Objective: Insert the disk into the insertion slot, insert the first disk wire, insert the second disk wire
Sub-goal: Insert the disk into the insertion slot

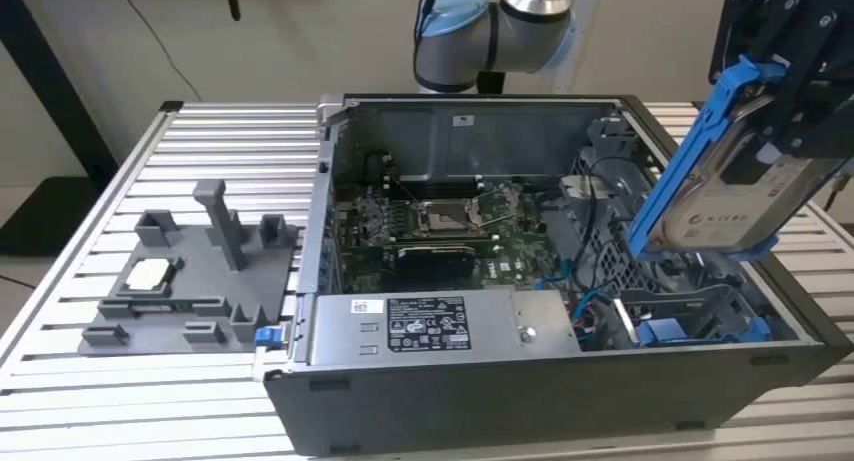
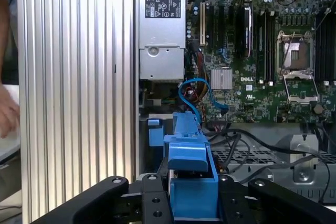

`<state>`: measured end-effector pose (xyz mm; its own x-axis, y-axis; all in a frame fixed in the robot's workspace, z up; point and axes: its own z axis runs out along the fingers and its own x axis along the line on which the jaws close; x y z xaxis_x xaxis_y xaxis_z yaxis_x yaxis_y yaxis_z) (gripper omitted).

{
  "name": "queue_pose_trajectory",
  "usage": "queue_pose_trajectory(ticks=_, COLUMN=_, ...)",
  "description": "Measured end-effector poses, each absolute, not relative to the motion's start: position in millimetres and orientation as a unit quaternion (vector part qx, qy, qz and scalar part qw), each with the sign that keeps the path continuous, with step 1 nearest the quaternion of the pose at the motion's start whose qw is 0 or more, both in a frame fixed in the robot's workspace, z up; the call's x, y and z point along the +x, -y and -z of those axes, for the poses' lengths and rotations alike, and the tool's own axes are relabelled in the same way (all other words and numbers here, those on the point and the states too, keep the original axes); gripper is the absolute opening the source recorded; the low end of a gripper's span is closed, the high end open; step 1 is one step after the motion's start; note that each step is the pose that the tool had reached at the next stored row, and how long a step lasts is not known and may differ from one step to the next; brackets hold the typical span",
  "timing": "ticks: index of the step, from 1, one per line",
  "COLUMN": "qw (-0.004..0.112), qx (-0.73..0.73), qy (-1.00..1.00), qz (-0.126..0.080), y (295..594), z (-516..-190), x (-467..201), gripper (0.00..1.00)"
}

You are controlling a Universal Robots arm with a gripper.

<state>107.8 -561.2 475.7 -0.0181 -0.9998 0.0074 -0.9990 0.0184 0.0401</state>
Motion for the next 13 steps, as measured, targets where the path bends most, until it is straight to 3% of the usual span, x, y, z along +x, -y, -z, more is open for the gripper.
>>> queue_pose_trajectory(ticks=13, qw=0.017, qx=0.7, qy=0.714, qz=0.012, y=562.0, z=-463.7, x=108.8, gripper=0.33)
